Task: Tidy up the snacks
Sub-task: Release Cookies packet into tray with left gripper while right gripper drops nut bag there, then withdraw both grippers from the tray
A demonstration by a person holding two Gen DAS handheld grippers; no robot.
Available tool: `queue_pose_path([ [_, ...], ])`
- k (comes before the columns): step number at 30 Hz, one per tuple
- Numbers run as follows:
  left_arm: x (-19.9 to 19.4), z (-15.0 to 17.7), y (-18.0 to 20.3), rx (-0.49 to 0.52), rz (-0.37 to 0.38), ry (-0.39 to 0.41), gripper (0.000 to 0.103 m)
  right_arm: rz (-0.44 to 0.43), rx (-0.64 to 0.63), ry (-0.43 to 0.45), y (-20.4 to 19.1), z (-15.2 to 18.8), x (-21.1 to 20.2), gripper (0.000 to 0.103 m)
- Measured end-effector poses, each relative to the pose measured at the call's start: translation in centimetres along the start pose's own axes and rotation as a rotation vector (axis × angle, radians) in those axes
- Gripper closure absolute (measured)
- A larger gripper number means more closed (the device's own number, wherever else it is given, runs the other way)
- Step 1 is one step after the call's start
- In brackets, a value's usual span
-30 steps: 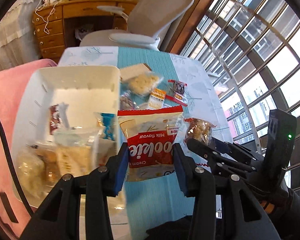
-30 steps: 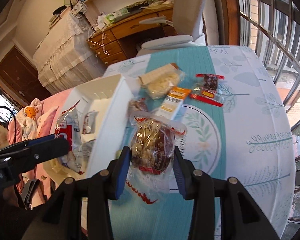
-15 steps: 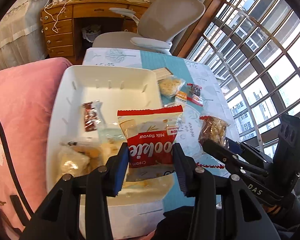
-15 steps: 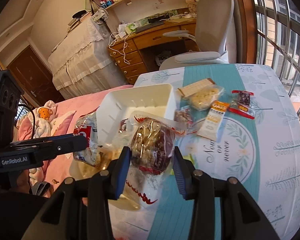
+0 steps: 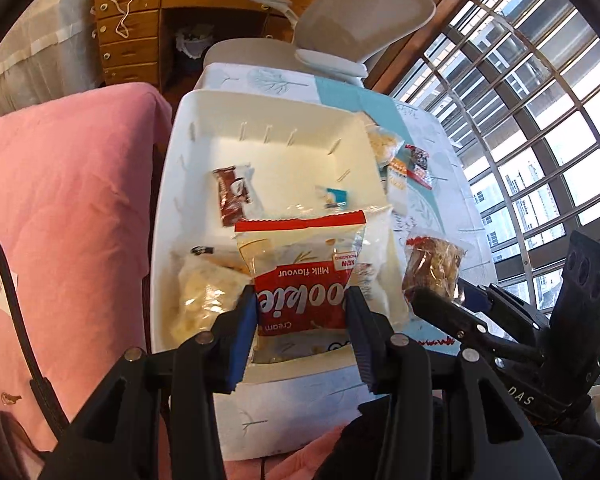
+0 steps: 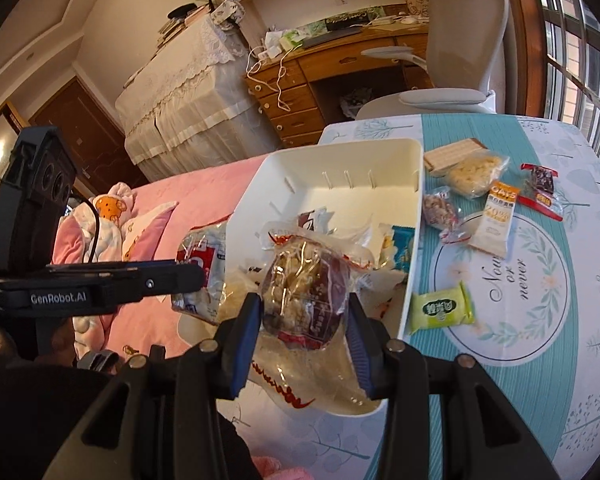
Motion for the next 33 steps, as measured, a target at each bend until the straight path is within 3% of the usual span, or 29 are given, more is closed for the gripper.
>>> queue_pose_path([
  [6, 0.1, 0.5, -0.9, -0.001, 0.003, -0.006, 0.06, 0.016, 0.003, -0.015, -0.4, 0.4, 0.9, 0.06],
  [7, 0.1, 0.5, -1.0, -0.003, 0.007, -0.004, 0.053, 0.011, 0.007, -0.012, -0.4, 0.3, 1.0, 0.06],
  [8, 0.0, 0.4, -1.1, -0.006, 0.015, 0.0, 0.037, 0.006, 0.011, -0.013, -0.4, 0.2, 1.2, 0.055],
  [10, -0.1, 0.3, -1.4, -0.007, 0.012, 0.012, 0.021, 0.016, 0.019, -0.02, -0.3, 0.3, 1.5, 0.044],
  [21, 1.1, -1.0, 0.4, 0.003, 0.015, -0.011, 0.02, 0.038, 0.057, -0.031, 1.3, 0.4, 0.9, 0.044],
  [33, 4.2, -2.8, 6.7, 0.049, 0.02, -0.036, 0.02, 0.097, 0.171, -0.041, 8.1, 0.1, -1.6, 0.043],
])
Point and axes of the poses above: each gripper's, at about its wrist camera, not at the fingertips, and x roughly the way its jaws point, y to its right, z to its underside, the point moved 7 cm from there along x, roughly the way its jaws point, and after that the axes turned 3 degrees about x, right-handed, at the moved point
